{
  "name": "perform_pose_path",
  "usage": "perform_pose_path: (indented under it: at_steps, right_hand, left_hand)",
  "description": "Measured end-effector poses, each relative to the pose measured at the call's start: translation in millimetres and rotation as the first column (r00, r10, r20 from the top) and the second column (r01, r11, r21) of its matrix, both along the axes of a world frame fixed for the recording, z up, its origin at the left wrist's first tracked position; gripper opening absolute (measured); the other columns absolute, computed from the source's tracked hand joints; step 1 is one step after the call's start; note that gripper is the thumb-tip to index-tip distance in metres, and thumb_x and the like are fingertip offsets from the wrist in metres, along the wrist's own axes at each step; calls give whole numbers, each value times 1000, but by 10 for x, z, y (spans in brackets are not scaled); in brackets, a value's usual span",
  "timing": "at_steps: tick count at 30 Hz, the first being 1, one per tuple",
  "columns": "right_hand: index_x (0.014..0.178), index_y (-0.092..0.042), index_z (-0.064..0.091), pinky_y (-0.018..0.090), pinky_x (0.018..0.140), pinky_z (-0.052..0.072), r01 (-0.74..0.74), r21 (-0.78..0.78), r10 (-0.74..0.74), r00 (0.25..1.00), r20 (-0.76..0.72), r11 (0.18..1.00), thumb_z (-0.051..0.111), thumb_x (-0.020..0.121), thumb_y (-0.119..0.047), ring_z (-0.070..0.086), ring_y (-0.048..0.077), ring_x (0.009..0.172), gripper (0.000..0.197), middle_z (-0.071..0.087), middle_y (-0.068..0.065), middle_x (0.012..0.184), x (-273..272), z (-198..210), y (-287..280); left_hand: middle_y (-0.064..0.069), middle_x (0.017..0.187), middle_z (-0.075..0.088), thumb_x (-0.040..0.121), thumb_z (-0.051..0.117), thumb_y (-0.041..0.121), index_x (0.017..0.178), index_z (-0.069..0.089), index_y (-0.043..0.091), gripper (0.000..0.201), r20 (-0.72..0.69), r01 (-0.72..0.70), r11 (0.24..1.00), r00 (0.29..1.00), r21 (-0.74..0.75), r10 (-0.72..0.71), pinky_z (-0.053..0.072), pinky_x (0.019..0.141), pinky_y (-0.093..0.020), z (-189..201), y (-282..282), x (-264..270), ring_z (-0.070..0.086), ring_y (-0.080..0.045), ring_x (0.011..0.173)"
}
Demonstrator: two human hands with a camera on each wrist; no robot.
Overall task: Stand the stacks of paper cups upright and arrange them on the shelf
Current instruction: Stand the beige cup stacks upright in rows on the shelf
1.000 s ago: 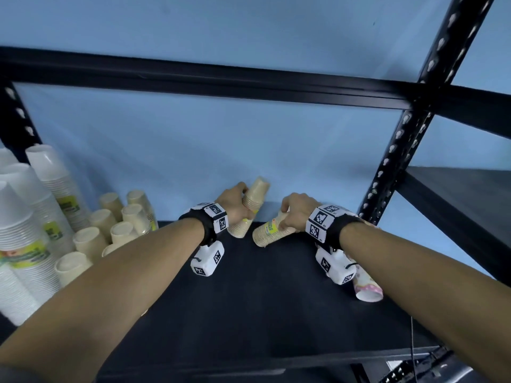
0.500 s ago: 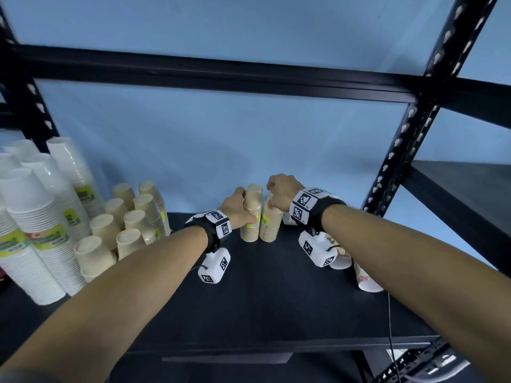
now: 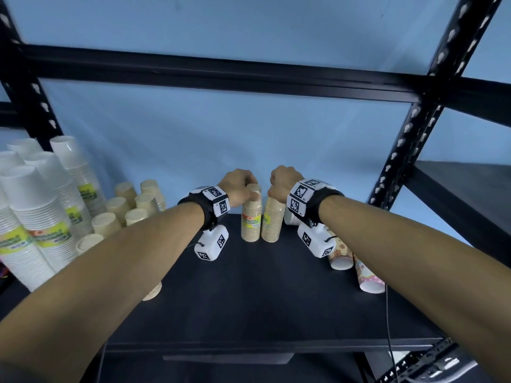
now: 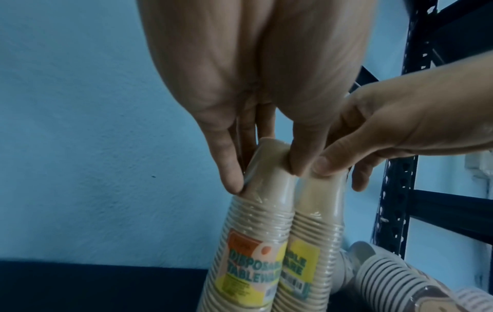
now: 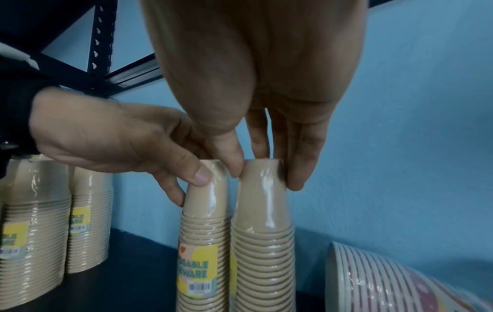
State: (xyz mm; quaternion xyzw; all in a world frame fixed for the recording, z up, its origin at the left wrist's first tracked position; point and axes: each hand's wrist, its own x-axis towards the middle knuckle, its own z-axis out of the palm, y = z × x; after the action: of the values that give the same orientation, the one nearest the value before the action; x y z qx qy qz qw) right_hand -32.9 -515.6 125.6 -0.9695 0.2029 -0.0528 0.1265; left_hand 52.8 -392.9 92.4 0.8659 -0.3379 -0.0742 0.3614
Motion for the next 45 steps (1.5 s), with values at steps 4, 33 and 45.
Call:
perform_pose_path:
  at_steps: [4, 33, 45]
  right_hand:
    - [114, 3, 65, 28, 67, 46, -75, 41, 76, 997, -23, 996, 58, 80, -4, 67, 32, 95, 35, 67, 19, 113, 2, 23, -42]
    - [109, -5, 71, 19, 48, 34, -37, -22, 34, 994, -106, 999, 63, 84, -9, 54, 19, 71, 27, 70, 7, 94, -92, 108, 91]
    - [113, 1, 68, 20, 45, 32, -293, -137, 266, 946, -188, 946, 61, 90, -10, 42, 14, 48, 27, 67, 14, 87, -389, 366, 701]
  left_hand:
    - [1, 95, 65, 78, 74, 19, 98, 65, 15, 22, 27, -6, 1000, 1000, -4, 6, 54, 74, -31, -10, -14, -26, 62, -19, 86]
    - [-3, 108, 60, 83, 68, 14, 115, 67, 21, 33, 76, 41, 947, 995, 317, -68, 57, 76, -32, 323, 4, -205, 67, -25, 88]
    - [-8, 102, 72, 78, 74, 6, 105, 72, 12, 28, -19, 8, 801, 1000, 599, 5, 61, 71, -29, 624, 595, -532, 71, -24, 74]
